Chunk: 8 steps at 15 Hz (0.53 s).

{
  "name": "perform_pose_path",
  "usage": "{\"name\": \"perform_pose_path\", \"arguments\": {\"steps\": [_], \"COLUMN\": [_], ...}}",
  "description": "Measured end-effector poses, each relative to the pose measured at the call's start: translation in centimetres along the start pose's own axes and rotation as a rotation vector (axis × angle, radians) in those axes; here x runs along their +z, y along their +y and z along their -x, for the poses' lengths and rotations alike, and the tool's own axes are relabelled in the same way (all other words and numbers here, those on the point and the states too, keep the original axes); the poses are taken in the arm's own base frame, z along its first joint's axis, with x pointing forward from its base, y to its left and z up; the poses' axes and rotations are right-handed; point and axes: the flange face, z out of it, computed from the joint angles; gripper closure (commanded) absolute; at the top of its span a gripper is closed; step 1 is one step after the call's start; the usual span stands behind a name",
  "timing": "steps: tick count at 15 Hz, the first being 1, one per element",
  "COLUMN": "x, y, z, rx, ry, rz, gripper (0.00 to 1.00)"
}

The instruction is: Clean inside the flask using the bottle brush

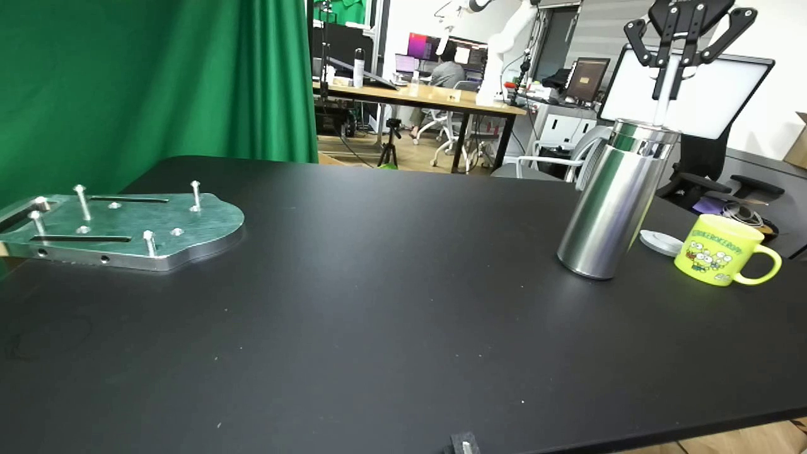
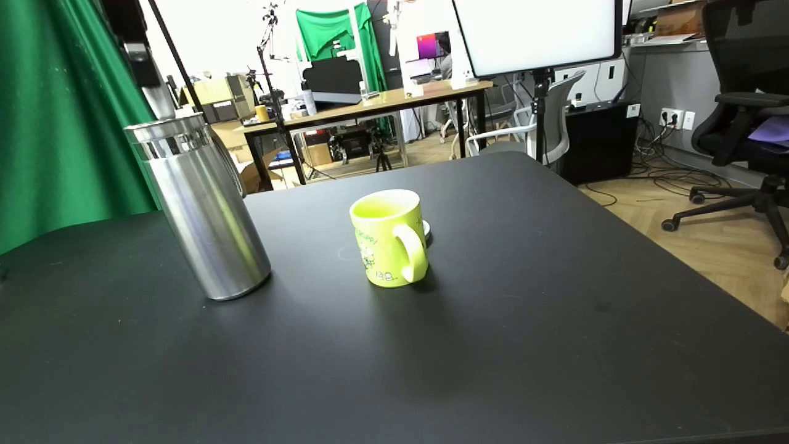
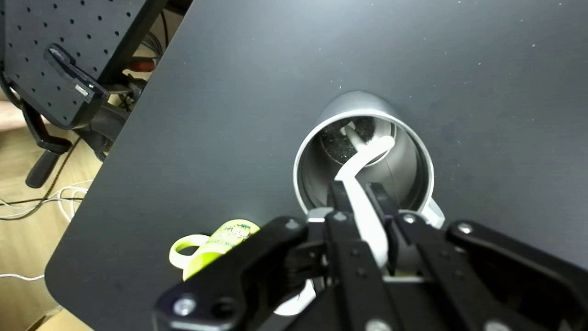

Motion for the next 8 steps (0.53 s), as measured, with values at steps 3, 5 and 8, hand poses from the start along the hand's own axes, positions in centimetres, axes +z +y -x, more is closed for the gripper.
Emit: {"name": "perform_pose_path", "arguments": {"steps": [3, 5, 8], "x": [-0.8, -1.8, -4.1], "y": [0.2, 0.4, 0.9], "z": [-0.1, -0.2, 0.2], "rx": [0.002, 0.002, -0.007], "ry": [0.019, 0.039, 0.076], "rz": [-0.015, -0.036, -0.071], "gripper": [0.96, 0.96, 0.96]}}
